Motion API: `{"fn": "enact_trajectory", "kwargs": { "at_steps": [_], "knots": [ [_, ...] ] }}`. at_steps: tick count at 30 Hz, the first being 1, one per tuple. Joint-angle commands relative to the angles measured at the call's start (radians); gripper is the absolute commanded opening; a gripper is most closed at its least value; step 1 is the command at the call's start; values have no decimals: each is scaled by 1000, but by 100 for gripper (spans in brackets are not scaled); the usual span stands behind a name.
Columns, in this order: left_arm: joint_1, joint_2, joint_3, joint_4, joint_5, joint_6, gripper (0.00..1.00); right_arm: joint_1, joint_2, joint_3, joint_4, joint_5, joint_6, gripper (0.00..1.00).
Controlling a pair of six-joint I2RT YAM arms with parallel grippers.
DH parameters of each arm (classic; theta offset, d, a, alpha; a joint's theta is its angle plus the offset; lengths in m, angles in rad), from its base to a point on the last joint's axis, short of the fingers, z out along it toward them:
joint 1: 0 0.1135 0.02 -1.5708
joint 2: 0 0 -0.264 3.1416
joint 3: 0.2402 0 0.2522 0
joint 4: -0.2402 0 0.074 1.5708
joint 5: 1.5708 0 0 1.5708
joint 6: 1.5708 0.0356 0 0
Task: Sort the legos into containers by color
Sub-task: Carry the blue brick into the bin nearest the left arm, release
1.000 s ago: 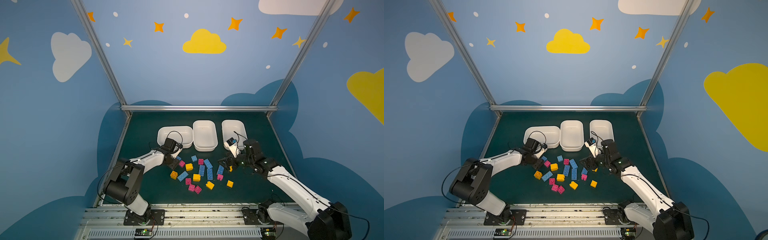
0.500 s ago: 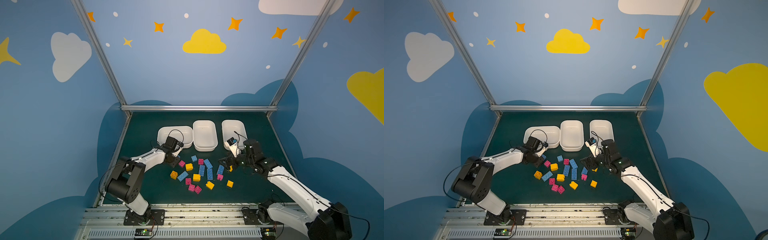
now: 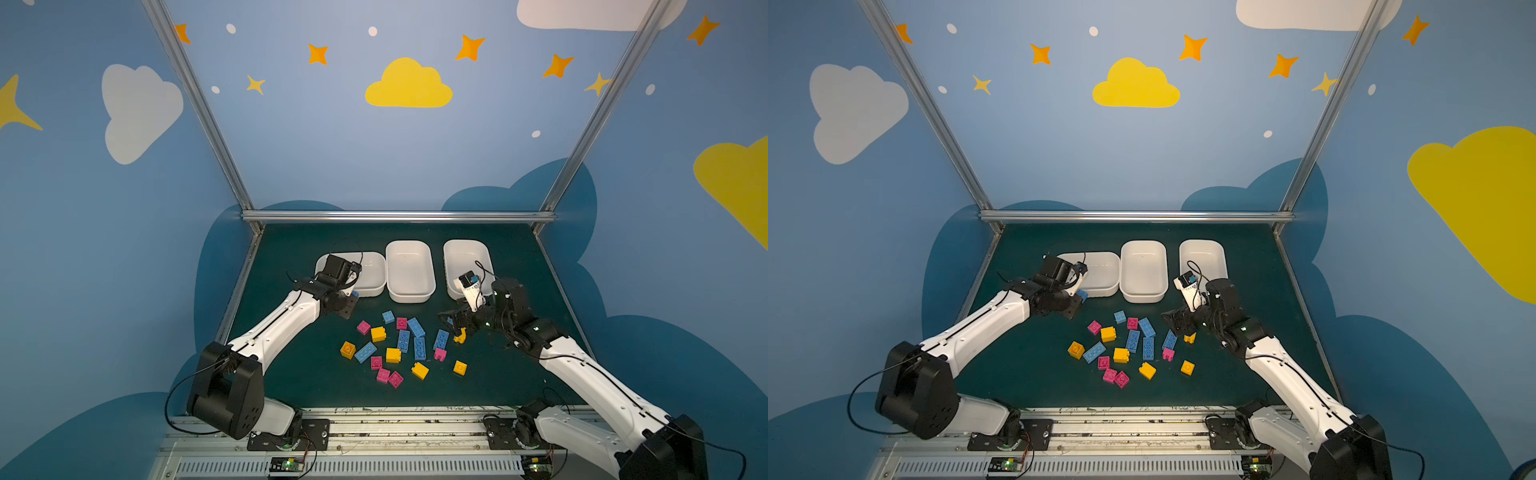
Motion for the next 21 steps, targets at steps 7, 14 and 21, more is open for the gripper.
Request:
{"fn": "enact_trajectory", "kwargs": {
  "at_steps": [7,14,21],
  "knots": [
    [64,321,318,-7,-151,-161,30,-3,67,73,56,-52,44,89],
    [81,522,475,-44,-233,-286,29,-3,95,98,43,-53,21,89],
    [110,653,542,-97,-242,-369,31,-4,113,96,47,-53,13,89]
  ]
}}
